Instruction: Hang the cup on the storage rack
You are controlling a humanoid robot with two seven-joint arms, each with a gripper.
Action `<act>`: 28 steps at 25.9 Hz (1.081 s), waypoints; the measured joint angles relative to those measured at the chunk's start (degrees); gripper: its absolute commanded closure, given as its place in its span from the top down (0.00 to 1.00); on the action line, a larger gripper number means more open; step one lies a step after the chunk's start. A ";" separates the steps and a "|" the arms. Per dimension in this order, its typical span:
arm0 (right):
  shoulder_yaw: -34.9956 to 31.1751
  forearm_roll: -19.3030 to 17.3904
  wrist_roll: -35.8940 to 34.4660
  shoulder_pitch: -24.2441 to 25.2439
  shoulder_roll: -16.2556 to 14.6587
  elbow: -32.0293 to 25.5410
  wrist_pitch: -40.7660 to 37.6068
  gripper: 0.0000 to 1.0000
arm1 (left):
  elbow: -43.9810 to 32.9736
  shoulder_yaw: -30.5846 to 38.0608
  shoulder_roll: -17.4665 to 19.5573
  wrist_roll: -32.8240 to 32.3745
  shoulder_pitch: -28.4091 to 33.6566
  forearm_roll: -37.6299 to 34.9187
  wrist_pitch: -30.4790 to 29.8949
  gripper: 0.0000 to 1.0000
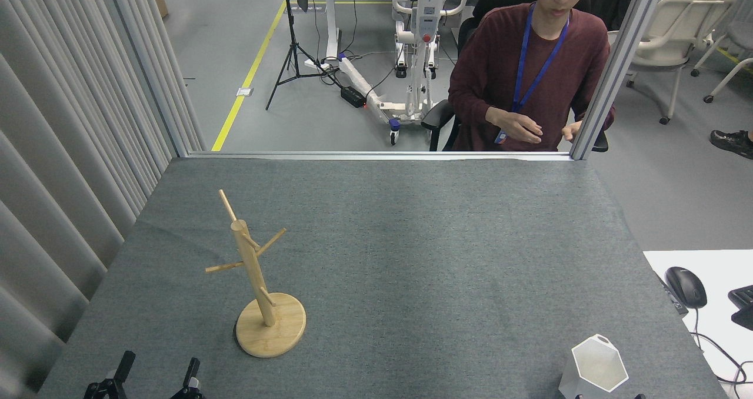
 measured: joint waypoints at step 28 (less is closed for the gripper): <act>0.51 1.12 0.05 -6.79 -0.33 6.64 -0.28 0.99 | -0.04 0.39 0.02 -0.11 0.00 -0.07 -0.06 1.00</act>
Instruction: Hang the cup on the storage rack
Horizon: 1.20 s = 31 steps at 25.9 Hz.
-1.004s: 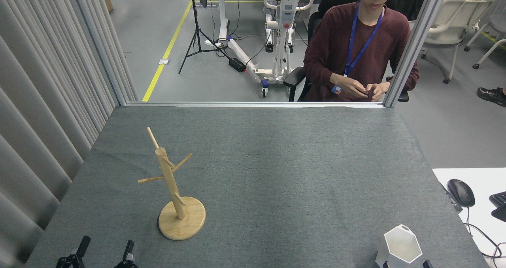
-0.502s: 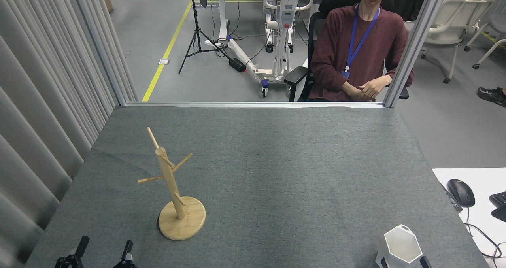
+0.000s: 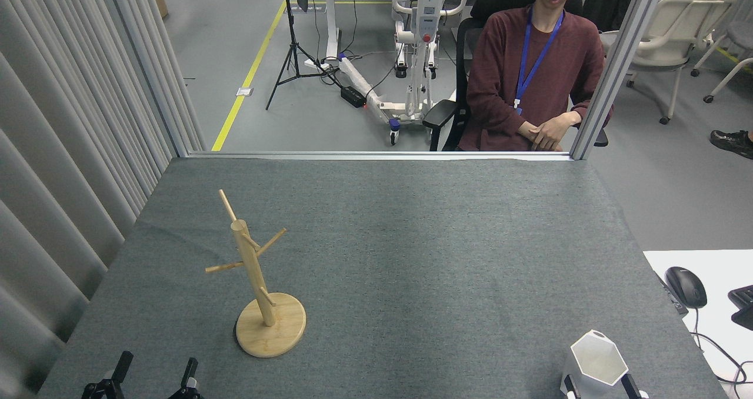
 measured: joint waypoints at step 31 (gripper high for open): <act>-0.63 -0.35 -0.13 -0.50 -2.69 2.02 -1.73 0.99 | -0.56 0.09 0.02 0.11 0.09 -0.08 -0.33 1.00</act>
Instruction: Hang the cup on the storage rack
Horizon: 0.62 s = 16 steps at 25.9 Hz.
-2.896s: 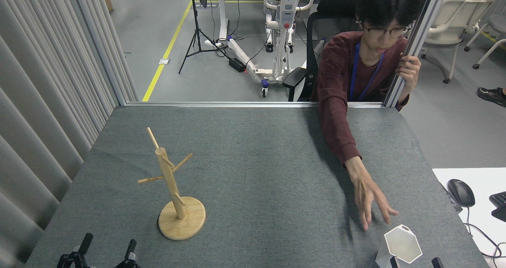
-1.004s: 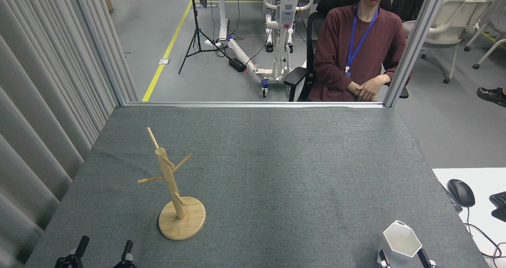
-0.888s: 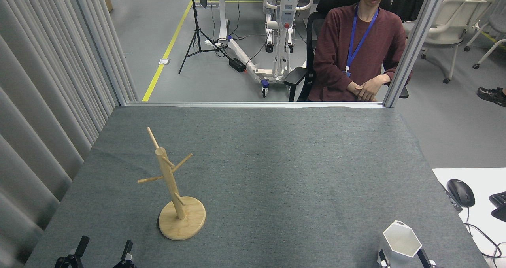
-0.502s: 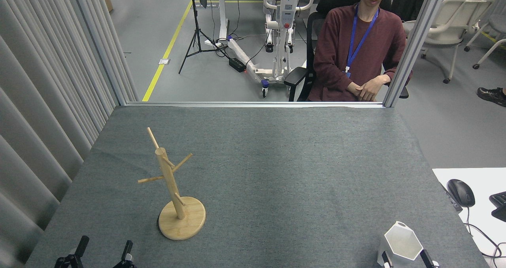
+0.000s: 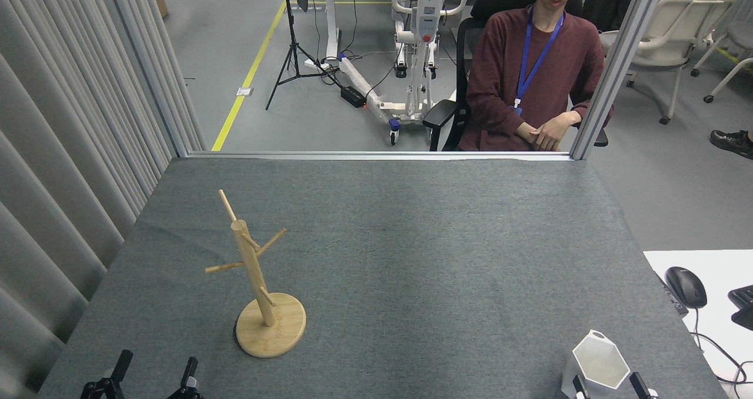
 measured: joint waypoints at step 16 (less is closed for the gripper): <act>0.58 0.32 -0.37 -4.35 -0.62 4.45 -0.01 0.99 | 0.30 0.64 0.11 -0.05 0.03 0.03 0.10 1.00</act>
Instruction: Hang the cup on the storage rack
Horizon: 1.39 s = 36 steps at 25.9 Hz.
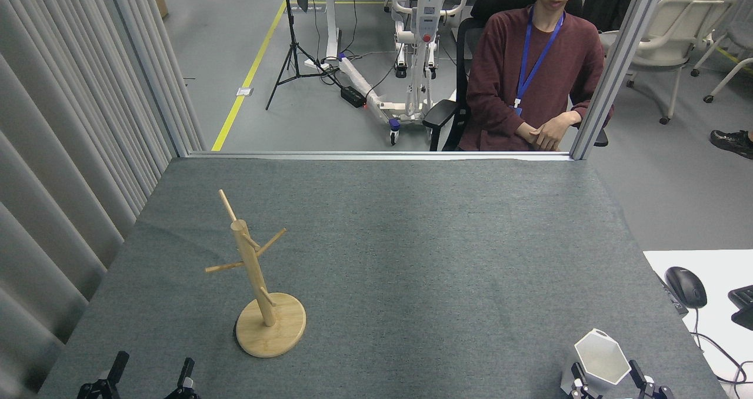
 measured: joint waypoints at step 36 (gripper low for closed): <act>7.70 2.49 -1.95 -3.43 3.40 -17.52 -3.14 0.50 | 7.14 -34.40 -2.28 -1.48 -10.70 -21.10 -8.62 1.00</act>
